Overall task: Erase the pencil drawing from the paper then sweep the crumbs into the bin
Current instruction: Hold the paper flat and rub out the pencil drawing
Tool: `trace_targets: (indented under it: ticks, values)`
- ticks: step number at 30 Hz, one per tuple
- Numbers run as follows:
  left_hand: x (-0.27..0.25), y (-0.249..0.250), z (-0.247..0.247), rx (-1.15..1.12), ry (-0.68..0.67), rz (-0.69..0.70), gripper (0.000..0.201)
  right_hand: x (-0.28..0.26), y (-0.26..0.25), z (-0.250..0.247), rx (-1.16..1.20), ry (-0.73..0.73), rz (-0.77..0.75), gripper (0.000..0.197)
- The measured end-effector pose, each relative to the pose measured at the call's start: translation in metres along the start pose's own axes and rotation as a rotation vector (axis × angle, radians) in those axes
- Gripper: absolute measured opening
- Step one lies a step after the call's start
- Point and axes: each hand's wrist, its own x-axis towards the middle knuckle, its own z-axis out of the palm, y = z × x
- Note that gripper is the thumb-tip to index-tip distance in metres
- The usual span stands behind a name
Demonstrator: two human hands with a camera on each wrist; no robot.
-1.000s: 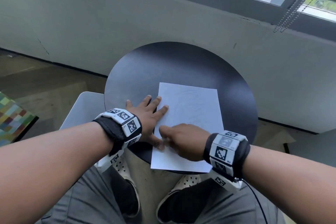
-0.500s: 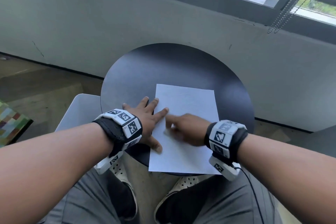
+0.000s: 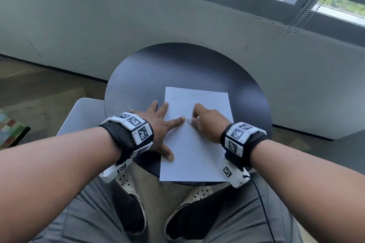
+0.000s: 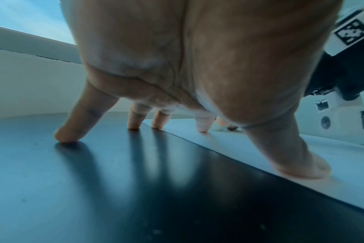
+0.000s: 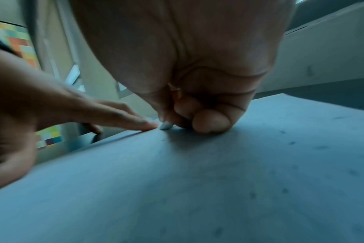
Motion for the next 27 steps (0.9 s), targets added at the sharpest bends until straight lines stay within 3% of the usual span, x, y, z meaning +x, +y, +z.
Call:
trace_targets:
  ticks: [2, 6, 8, 13, 19, 24, 27]
  values:
    - [0.0, 0.0, 0.0, 0.011, -0.003, -0.009, 0.121, -0.002, -0.001, 0.002, -0.003, 0.02, 0.018, 0.023]
    - [0.0, -0.001, -0.002, 0.018, -0.006, -0.008, 0.121, -0.041, -0.022, 0.02, -0.116, -0.211, -0.246, 0.018]
    - [-0.001, 0.001, -0.003, 0.023, -0.007, -0.012, 0.12, -0.042, -0.022, 0.019, -0.164, -0.249, -0.291, 0.018]
    - [0.0, 0.004, -0.002, 0.032, 0.0, -0.008, 0.123, -0.01, 0.0, 0.002, 0.011, 0.005, 0.048, 0.026]
    - [0.002, 0.004, -0.002, 0.017, -0.011, -0.015, 0.122, -0.043, -0.02, 0.021, -0.108, -0.234, -0.234, 0.027]
    - [0.001, 0.006, -0.002, 0.029, 0.0, -0.015, 0.124, -0.01, 0.001, 0.001, 0.029, 0.012, 0.079, 0.025]
    - [0.001, 0.008, -0.004, 0.031, -0.011, -0.017, 0.123, -0.025, -0.009, 0.012, 0.02, -0.042, -0.031, 0.021]
